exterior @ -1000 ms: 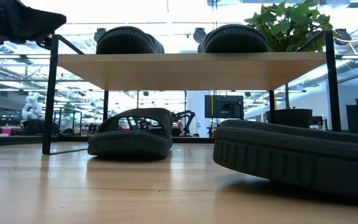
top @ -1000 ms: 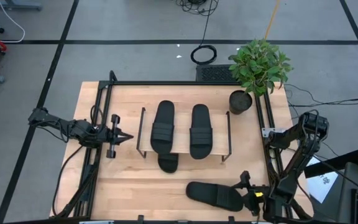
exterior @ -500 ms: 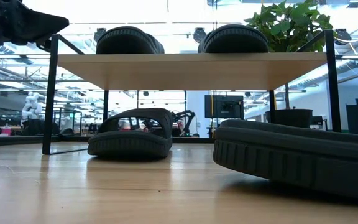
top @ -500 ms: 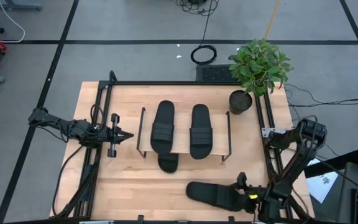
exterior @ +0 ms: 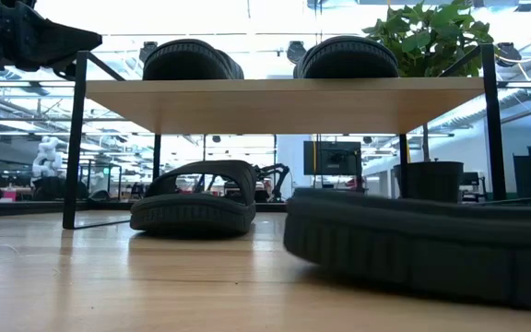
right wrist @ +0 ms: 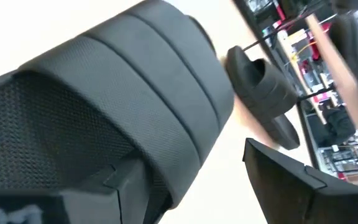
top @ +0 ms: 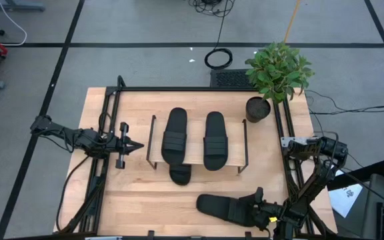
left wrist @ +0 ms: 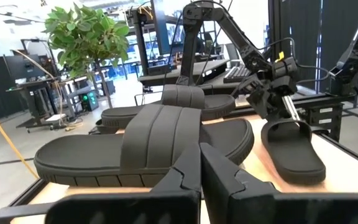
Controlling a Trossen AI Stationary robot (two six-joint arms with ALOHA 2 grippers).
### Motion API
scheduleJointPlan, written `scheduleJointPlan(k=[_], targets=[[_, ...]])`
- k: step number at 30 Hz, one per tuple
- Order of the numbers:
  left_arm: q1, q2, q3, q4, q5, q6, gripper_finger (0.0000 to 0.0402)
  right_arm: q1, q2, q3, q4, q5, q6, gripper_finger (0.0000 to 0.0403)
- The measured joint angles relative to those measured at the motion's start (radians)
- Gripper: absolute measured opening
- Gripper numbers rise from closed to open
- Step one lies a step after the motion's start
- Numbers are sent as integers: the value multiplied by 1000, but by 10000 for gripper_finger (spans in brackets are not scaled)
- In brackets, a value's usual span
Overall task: Pick and place slides into the shelf
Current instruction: Adjust the black slipper
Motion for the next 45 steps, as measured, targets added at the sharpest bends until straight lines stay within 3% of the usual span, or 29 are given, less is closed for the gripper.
scheduleJointPlan(k=[12, 20, 27, 38, 45], targets=[[0, 0, 0, 0, 0, -7, 15, -61, -1, 8, 86, -42, -61, 218], [0, 0, 0, 0, 0, -8, 2, -87, -1, 8, 203, -118, -174, 135], [0, 0, 0, 0, 0, -21, 14, -97, -1, 8, 216, -100, -102, 13], [0, 0, 0, 0, 0, -30, 5, -91, -1, 33, 296, 51, -120, 4], [0, 0, 0, 0, 0, -23, 14, -90, -1, 192, 77, 147, -78, 2]])
